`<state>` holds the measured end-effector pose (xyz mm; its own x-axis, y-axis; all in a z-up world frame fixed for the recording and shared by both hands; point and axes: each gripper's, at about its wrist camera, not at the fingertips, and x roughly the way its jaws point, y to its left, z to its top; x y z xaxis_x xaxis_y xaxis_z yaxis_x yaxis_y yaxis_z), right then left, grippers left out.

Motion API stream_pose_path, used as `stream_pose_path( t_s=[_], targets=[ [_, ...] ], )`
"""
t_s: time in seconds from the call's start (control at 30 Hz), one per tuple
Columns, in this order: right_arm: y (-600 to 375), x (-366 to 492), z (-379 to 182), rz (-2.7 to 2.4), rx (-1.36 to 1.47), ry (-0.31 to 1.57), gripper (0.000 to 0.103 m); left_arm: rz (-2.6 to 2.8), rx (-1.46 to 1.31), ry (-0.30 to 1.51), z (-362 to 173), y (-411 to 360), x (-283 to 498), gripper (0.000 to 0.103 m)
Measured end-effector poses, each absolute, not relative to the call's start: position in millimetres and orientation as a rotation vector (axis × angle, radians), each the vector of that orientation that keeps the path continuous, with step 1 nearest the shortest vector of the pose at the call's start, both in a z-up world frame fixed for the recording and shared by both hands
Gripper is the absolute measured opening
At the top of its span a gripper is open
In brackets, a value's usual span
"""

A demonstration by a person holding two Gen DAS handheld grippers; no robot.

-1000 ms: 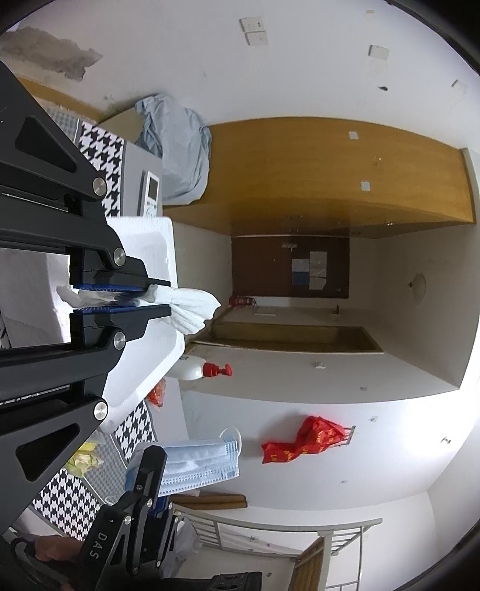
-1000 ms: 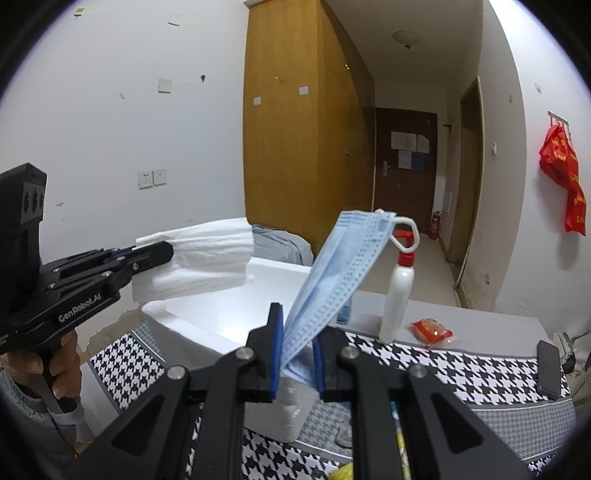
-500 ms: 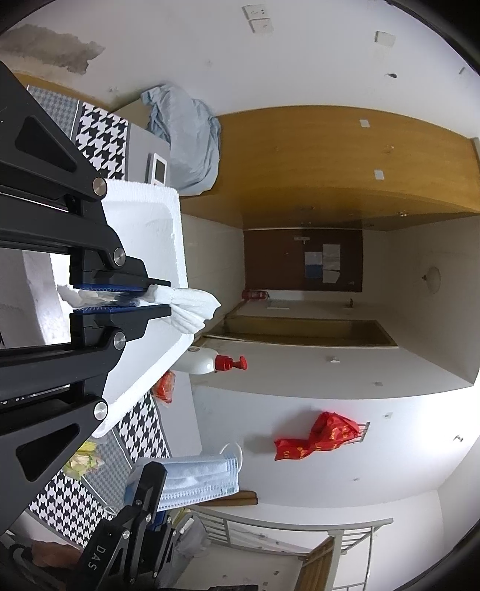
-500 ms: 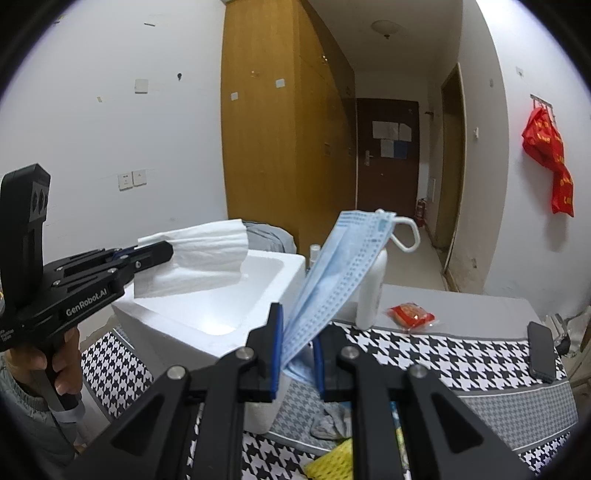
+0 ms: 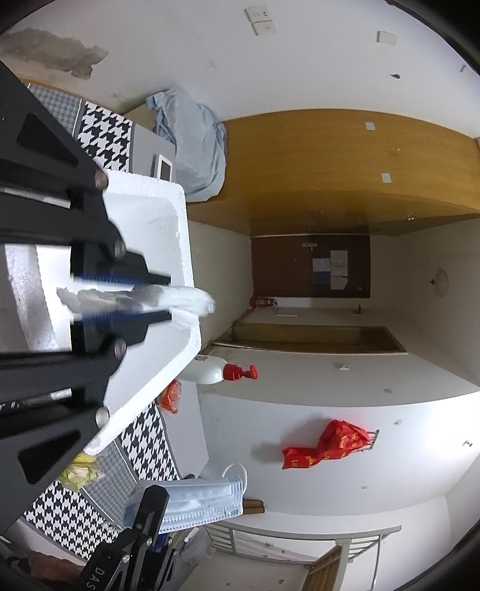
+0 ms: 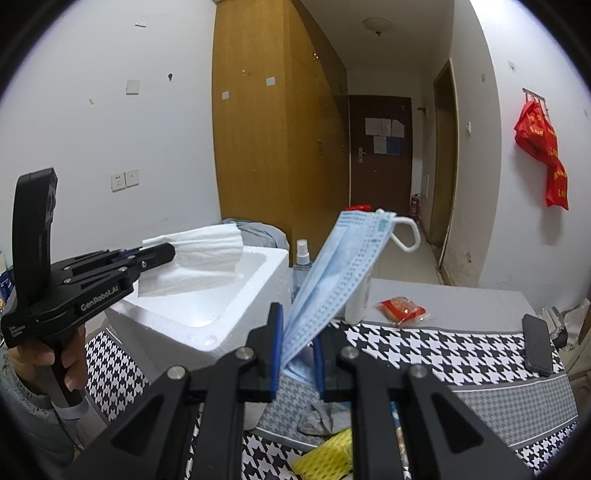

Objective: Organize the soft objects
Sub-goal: 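Open the left tool to drop the tissues into the foam box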

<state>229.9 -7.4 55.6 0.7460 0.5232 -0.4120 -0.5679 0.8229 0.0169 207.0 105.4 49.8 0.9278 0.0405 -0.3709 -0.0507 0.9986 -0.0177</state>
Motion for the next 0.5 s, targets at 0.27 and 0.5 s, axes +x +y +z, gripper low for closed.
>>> stream_pose_path(
  t_s=[0.27, 0.5],
  targets=[
    [-7.9, 230.3, 55.7, 0.596, -0.110, 0.418, 0.018, 0.056, -0.052, 0.339, 51.9, 108.1, 201.0, 0.090],
    [-6.8, 228.5, 57.2, 0.594, -0.114, 0.411, 0.018, 0.093, -0.043, 0.299, 55.0, 109.7, 191.7, 0.102]
  ],
)
